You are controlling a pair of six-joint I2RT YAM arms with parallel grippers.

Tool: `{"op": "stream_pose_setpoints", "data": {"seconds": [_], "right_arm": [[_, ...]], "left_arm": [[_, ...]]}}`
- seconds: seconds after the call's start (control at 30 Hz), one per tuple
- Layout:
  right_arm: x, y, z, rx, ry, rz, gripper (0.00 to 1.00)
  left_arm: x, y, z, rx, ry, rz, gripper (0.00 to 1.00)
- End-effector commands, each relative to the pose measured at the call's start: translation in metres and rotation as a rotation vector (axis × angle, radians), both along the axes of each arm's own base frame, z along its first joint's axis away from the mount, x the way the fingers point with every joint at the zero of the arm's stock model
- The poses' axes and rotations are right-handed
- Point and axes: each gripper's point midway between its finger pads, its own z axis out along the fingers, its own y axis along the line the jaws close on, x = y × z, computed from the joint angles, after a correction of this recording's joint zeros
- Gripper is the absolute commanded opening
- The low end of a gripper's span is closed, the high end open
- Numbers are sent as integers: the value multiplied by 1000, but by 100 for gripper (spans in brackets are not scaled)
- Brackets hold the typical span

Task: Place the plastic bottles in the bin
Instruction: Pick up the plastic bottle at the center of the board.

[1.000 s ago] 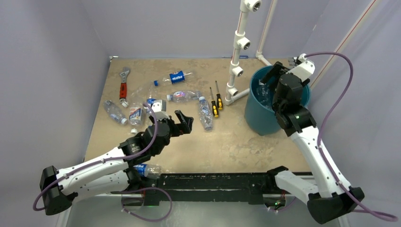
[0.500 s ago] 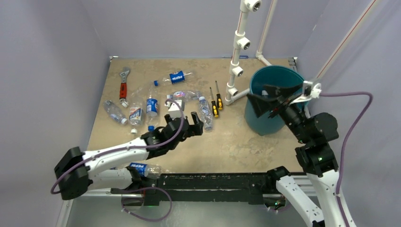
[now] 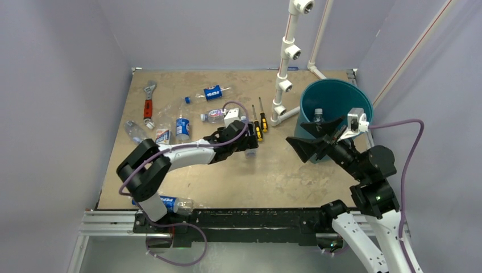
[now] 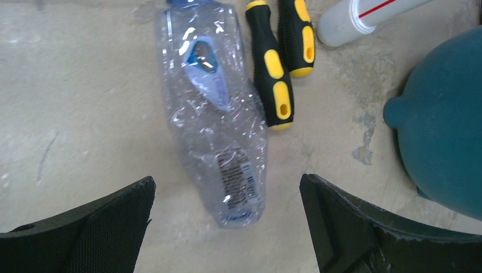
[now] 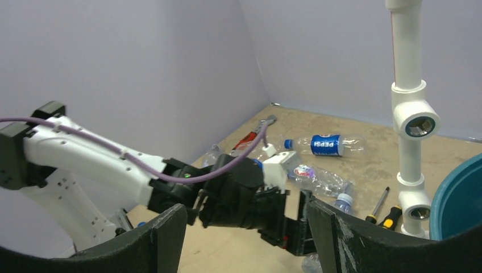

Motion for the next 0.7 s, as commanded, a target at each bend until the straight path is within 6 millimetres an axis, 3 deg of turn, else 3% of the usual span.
{"op": "stream_pose_setpoints", "data": {"seconds": [0.0, 0.2, 0.43, 0.67], "right_arm": [[-11, -1, 7, 11, -52, 9, 81], [-13, -4, 9, -4, -69, -16, 80], [-11, -5, 7, -13, -72, -31, 80], [-16, -8, 15, -16, -87, -37, 80]], "left_arm": [[17, -32, 10, -31, -24, -57, 99], [17, -21, -19, 96, 23, -22, 98], [16, -17, -40, 264, 31, -18, 92], [18, -14, -50, 321, 35, 1, 74]]}}
